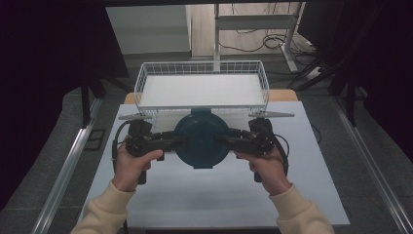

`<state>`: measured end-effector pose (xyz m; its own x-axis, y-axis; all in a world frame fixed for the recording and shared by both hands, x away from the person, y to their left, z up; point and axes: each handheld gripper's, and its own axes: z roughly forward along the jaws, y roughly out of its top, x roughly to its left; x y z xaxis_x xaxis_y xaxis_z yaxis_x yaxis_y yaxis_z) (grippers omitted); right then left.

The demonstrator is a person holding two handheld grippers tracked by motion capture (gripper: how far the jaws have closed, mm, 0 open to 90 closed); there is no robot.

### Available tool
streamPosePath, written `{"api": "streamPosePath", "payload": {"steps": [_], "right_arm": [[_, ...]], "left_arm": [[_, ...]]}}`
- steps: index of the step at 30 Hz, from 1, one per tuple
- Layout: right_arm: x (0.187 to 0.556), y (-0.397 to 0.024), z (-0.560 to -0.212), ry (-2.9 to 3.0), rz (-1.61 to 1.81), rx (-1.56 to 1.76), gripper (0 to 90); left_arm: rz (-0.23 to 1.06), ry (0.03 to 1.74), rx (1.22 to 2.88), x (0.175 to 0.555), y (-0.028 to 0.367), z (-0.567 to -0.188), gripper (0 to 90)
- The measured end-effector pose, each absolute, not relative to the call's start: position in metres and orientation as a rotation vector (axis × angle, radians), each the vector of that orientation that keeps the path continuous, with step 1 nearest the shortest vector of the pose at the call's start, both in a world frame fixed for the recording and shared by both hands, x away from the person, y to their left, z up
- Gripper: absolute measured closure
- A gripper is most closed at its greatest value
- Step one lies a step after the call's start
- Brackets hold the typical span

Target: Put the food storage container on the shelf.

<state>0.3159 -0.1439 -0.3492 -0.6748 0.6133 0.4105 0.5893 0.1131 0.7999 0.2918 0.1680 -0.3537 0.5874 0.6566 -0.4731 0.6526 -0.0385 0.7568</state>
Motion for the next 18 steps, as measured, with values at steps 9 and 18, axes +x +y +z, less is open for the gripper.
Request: {"api": "streamPosePath", "payload": {"steps": [9,18], "right_arm": [[0.342,-0.141,-0.312,2.339,1.648,1.237,37.3],[0.376,-0.132,-0.288,2.355,1.626,1.251,37.4]], "left_arm": [[0.027,1.08,1.71,0.316,0.171,-0.32,41.1],[0.007,1.093,1.692,0.352,0.18,-0.301,41.1]]}}
